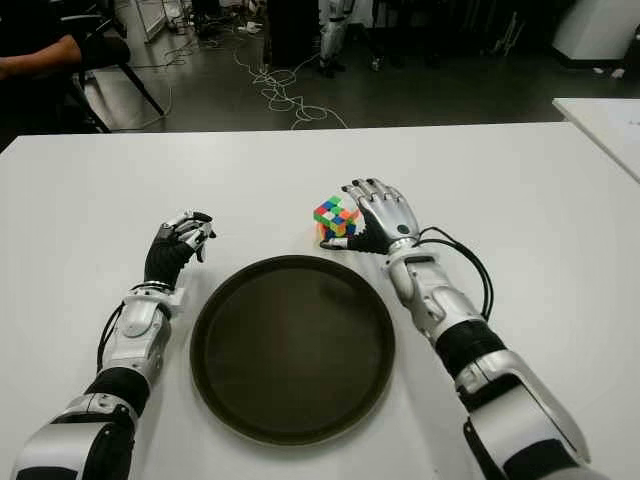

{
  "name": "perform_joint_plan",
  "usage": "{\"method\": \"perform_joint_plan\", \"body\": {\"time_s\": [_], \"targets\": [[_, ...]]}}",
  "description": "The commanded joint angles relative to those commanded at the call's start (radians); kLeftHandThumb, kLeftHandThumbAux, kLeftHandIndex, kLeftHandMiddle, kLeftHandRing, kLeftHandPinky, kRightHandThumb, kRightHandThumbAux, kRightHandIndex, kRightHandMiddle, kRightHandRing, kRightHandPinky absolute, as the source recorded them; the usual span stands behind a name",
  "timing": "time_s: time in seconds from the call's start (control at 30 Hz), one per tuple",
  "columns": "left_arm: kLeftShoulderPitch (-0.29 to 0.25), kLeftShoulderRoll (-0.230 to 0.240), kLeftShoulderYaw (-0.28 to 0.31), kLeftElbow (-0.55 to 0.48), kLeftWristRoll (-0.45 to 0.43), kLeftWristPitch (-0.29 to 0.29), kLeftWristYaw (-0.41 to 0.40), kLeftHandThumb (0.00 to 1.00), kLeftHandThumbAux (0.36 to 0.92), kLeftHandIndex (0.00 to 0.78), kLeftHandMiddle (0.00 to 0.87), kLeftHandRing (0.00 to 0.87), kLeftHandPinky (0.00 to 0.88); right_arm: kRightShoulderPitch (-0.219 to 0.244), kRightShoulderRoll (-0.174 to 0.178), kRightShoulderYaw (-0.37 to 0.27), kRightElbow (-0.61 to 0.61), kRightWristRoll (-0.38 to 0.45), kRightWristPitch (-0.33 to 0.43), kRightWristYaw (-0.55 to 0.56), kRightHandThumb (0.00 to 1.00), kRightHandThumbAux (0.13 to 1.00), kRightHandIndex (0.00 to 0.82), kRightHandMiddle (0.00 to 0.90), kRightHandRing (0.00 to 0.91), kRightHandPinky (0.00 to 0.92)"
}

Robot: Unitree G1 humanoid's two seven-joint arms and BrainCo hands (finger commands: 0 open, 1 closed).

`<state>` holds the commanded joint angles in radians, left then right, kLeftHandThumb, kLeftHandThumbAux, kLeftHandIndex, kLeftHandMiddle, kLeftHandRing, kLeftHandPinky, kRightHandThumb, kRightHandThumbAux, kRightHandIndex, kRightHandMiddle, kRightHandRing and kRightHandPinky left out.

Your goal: Pick up the Rubik's Cube and put it in the plate

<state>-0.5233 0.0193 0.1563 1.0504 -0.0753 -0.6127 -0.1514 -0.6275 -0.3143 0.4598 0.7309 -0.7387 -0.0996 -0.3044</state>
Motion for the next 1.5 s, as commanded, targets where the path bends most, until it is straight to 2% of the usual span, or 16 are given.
{"method": "perform_joint_plan", "body": {"time_s": [0.2, 0.5, 0.67, 0.8, 0.87, 1.07, 1.23, 1.4, 1.5], "targets": [[0.000, 0.002, 0.002, 0.000, -0.001, 0.004, 0.003, 0.853, 0.658, 0.418, 0.576, 0.722, 0.706, -0.023, 0.000, -0.006, 0.024, -0.005, -0.022, -0.023, 0.000, 0.403, 0.000, 0.000, 0.000, 0.000], [0.002, 0.007, -0.006, -0.008, 0.014, 0.020, 0.022, 0.852, 0.659, 0.418, 0.580, 0.744, 0.727, -0.092, 0.006, 0.002, 0.070, -0.016, -0.020, -0.017, 0.000, 0.451, 0.000, 0.000, 0.000, 0.000], [0.000, 0.006, -0.004, -0.002, 0.006, 0.022, 0.015, 0.854, 0.658, 0.421, 0.575, 0.752, 0.746, -0.195, 0.034, 0.011, 0.206, -0.018, -0.040, -0.054, 0.000, 0.481, 0.000, 0.000, 0.000, 0.011], [0.001, 0.004, 0.002, 0.001, -0.005, 0.022, 0.002, 0.856, 0.657, 0.422, 0.574, 0.757, 0.757, -0.264, 0.074, 0.029, 0.334, -0.024, -0.067, -0.102, 0.001, 0.521, 0.023, 0.053, 0.078, 0.165], [0.002, 0.002, 0.004, -0.001, -0.011, 0.021, -0.005, 0.856, 0.657, 0.422, 0.571, 0.765, 0.771, -0.286, 0.101, 0.040, 0.392, -0.028, -0.074, -0.127, 0.009, 0.523, 0.038, 0.077, 0.103, 0.180], [0.002, -0.008, 0.011, -0.006, -0.022, 0.010, -0.012, 0.857, 0.657, 0.422, 0.565, 0.778, 0.787, -0.321, 0.156, 0.066, 0.495, -0.029, -0.090, -0.179, 0.033, 0.510, 0.074, 0.131, 0.158, 0.229], [0.001, -0.009, 0.012, -0.001, -0.022, 0.003, -0.004, 0.857, 0.656, 0.422, 0.562, 0.783, 0.795, -0.338, 0.166, 0.080, 0.520, -0.030, -0.105, -0.196, 0.035, 0.510, 0.087, 0.151, 0.179, 0.243], [0.001, -0.009, 0.012, 0.000, -0.018, 0.003, 0.001, 0.857, 0.657, 0.421, 0.567, 0.759, 0.746, -0.349, 0.174, 0.093, 0.535, -0.028, -0.112, -0.203, 0.044, 0.521, 0.103, 0.172, 0.209, 0.282], [0.002, -0.009, 0.010, -0.003, -0.017, 0.004, 0.000, 0.857, 0.657, 0.421, 0.568, 0.754, 0.746, -0.354, 0.178, 0.098, 0.543, -0.028, -0.112, -0.205, 0.039, 0.521, 0.113, 0.187, 0.226, 0.300]]}}
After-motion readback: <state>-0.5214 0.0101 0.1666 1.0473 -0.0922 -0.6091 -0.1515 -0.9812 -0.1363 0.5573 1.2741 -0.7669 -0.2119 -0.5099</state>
